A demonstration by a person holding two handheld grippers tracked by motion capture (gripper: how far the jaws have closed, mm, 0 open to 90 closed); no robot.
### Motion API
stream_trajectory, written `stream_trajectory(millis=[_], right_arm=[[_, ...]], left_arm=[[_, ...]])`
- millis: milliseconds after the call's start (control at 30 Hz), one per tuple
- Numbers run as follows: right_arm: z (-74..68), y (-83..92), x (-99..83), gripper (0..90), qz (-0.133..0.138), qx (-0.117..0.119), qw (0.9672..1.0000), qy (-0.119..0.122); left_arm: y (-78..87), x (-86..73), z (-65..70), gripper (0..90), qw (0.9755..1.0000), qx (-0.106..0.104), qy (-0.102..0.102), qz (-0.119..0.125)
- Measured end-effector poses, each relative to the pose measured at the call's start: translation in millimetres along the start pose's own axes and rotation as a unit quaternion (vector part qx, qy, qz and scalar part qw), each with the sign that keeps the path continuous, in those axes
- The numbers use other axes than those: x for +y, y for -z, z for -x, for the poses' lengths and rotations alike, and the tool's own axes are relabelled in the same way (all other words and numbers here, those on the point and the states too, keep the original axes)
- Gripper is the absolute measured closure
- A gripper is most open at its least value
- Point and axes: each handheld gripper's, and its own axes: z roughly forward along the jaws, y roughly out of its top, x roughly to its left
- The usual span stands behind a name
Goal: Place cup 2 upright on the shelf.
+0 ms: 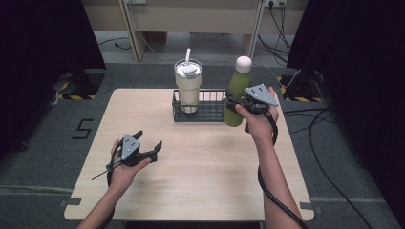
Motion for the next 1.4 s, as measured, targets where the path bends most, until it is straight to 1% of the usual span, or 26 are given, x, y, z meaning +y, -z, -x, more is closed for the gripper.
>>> stream_trajectory(millis=[400,1000,1400], right_arm=[[0.3,-7.4,2.1,23.1,-0.004,0.000,1.0000,-0.004],[0.5,-22.8,6.4,23.1,-0.008,-0.007,0.9999,-0.010],[-0.8,-34.2,11.2,23.1,-0.012,-0.010,0.9999,-0.008]], left_arm=[[-0.4,-0.2,0.1,13.8,1.0000,0.000,-0.002,-0.001],[0.0,-0.5,-0.5,13.9,1.0000,0.000,0.000,-0.001],[0.1,-0.3,-0.6,13.9,1.0000,0.000,0.001,0.000]])
